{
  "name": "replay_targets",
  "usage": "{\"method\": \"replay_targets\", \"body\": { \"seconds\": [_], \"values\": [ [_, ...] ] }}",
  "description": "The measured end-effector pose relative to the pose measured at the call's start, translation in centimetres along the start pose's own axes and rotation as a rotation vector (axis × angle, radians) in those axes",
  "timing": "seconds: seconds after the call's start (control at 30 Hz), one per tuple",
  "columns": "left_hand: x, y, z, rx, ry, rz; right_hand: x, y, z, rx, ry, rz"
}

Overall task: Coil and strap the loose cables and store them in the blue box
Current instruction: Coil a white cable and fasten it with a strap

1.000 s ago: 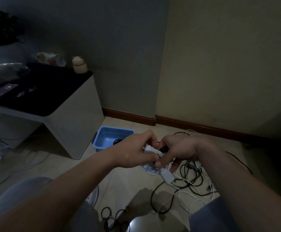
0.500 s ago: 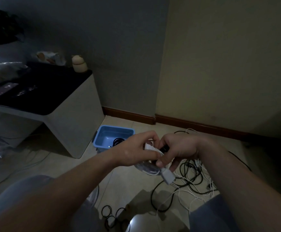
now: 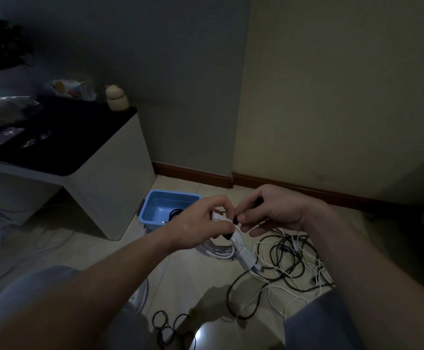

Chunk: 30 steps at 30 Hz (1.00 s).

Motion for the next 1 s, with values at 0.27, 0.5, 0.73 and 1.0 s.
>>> {"method": "replay_targets", "body": {
  "seconds": [0.27, 0.5, 0.73, 1.0],
  "values": [
    [-0.6, 0.1, -0.4, 0.091, 0.104, -0.015, -0.3, -0.4, 0.4, 0.15, -0.003, 0.017],
    [-0.7, 0.4, -0.7, 0.177, 0.135, -0.035, -0.8, -1.1, 0.2, 0.291, 0.079, -0.003],
    [-1.3, 0.7, -0.9, 0.255, 0.146, -0.036, -1.3, -2.2, 0.1, 0.422, 0.185, 0.035],
    [-1.3, 0.6, -1.1, 0.379, 0.145, 0.04, -1.5, -3.8, -0.2, 0.614, 0.246, 0.18]
  ]
}}
Point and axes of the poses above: each hand's wrist, its own z-axis away from the middle knuckle, its own y-axis out of the back of the hand, x = y × z, the point moved 1 cm from there along -z, towards the middle knuckle, and after that the axes turned 5 degrees about z, right-handed, at the moved point
